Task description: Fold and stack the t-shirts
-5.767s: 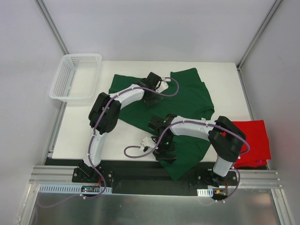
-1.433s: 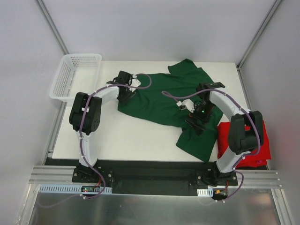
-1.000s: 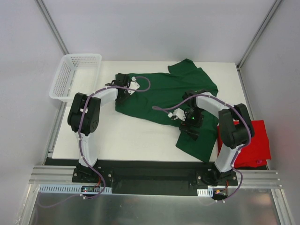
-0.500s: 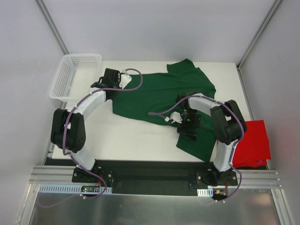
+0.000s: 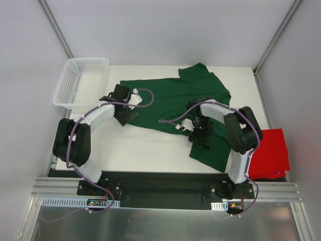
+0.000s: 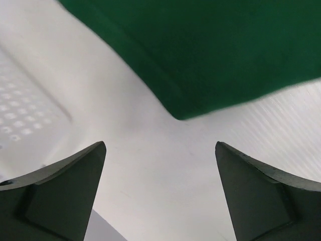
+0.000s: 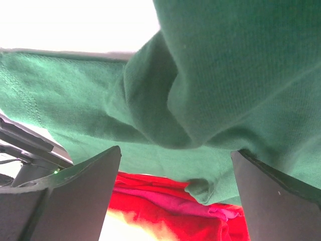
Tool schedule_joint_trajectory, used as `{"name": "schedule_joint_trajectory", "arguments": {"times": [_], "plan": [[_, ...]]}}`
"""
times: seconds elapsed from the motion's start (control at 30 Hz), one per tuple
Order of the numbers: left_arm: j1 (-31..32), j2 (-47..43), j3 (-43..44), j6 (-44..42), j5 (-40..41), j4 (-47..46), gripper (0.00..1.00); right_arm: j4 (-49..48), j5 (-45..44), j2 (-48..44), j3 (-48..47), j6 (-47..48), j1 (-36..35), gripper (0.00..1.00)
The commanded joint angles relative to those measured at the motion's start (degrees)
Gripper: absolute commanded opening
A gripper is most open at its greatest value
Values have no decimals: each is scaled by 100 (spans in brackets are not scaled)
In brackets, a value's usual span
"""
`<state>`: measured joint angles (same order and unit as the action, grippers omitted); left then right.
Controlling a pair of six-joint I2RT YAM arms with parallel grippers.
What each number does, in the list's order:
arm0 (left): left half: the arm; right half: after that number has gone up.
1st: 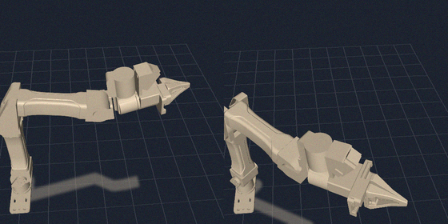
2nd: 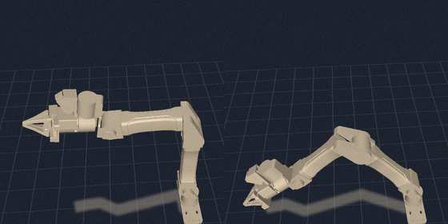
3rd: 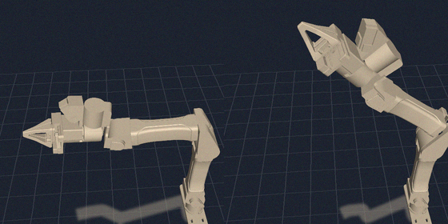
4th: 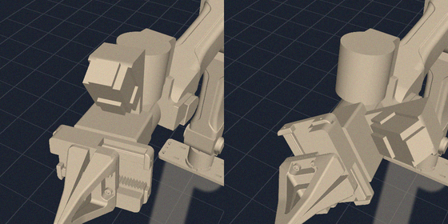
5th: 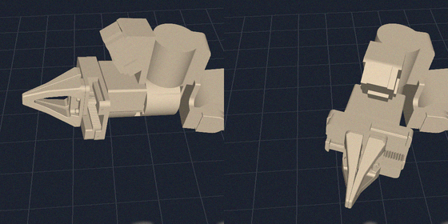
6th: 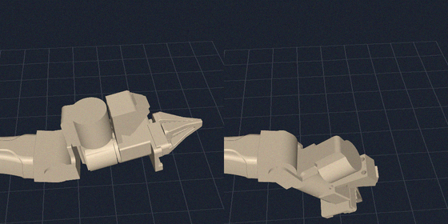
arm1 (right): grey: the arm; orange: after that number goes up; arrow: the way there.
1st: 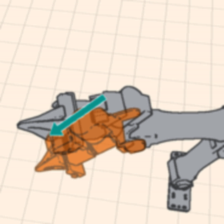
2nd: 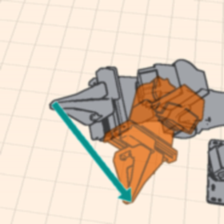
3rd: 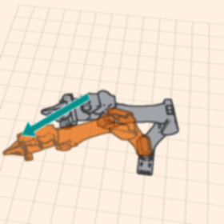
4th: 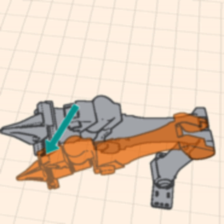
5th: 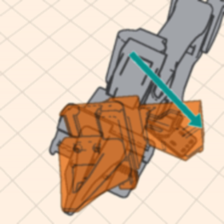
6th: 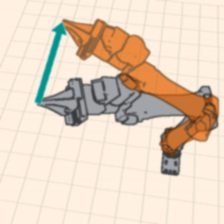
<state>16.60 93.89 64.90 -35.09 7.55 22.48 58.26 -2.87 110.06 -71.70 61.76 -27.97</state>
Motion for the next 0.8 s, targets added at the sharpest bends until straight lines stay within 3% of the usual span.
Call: {"name": "schedule_joint_trajectory", "arguments": {"times": [0.0,0.5,0.67,0.77], "plan": [[291,-380,-566,-454,-254,318,91,10,85,59,-46,-32,-60,96],[370,226,-426,-771,-369,-112,83,28,164,15,-11,-102,-139,96],[467,507,-330,-868,-245,-358,72,36,164,7,-10,-120,-156,96],[458,745,-277,-912,-237,-428,58,45,191,7,7,-111,-157,96]]}}
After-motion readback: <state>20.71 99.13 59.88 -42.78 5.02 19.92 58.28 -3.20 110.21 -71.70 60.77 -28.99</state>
